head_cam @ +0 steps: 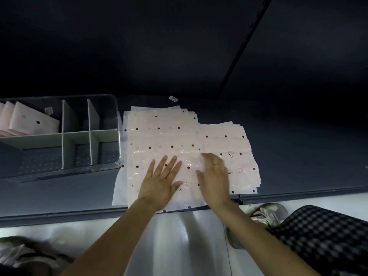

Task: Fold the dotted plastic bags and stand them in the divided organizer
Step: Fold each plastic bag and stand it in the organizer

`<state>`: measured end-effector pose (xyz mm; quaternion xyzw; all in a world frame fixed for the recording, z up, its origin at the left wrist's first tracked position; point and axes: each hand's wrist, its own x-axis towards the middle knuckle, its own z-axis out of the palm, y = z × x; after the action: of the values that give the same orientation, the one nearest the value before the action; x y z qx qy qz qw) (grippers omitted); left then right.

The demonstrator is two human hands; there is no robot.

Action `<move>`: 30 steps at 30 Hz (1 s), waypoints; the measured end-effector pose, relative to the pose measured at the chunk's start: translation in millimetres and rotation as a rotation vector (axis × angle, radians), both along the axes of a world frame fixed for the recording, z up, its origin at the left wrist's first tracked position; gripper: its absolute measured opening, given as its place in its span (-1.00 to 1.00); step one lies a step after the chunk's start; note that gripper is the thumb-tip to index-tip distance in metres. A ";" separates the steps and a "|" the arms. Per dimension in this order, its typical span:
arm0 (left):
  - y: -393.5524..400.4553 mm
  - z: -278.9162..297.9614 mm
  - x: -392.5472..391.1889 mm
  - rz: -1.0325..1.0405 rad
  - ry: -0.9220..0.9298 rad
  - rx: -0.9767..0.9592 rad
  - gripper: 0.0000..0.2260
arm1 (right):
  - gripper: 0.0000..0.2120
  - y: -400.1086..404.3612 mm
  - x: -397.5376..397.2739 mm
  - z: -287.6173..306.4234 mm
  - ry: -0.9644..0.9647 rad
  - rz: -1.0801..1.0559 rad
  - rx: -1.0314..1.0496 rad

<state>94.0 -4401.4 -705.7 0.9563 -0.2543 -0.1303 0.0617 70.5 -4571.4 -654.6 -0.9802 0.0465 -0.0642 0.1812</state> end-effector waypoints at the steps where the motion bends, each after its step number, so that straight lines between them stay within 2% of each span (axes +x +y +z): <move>1: 0.1 0.2 0.0 0.001 0.004 0.006 -0.44 | -0.58 9.8 3.1 -2.5 -0.018 0.130 0.026; 4: -0.4 -0.7 0.4 -0.004 0.003 0.017 -0.45 | -0.55 28.3 12.6 -17.9 0.204 0.366 0.000; 9: 9.7 -0.8 2.6 -0.065 -0.010 -0.008 -0.41 | -0.38 0.4 6.1 -44.5 0.351 0.354 -0.215; 14: 37.9 1.1 9.4 -0.057 -0.037 0.014 -0.36 | -0.29 -14.4 4.2 -41.3 0.382 0.400 -0.277; 20: 41.9 5.8 11.3 -0.063 0.022 0.059 -0.34 | -0.42 -37.6 5.6 -17.4 0.331 0.565 -0.300; 23: 40.7 10.5 11.6 -0.056 0.045 0.102 -0.34 | -0.32 -51.5 5.5 -0.7 0.331 0.664 -0.332; 24: 39.4 12.6 11.9 -0.046 0.053 0.125 -0.35 | -0.36 -52.6 7.6 6.0 0.267 0.683 -0.341; 27: 31.3 24.6 10.7 -0.007 0.060 0.150 -0.33 | -0.64 -49.3 16.7 27.3 0.053 0.650 -0.277; 30: 16.5 43.2 4.8 0.059 0.043 -0.086 -0.43 | -0.78 -38.3 27.2 51.2 0.157 0.553 -0.150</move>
<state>98.8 -4384.9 -662.5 0.9568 -0.2302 -0.1377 0.1122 97.7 -4609.7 -603.4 -0.9683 -0.2135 0.0603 0.1150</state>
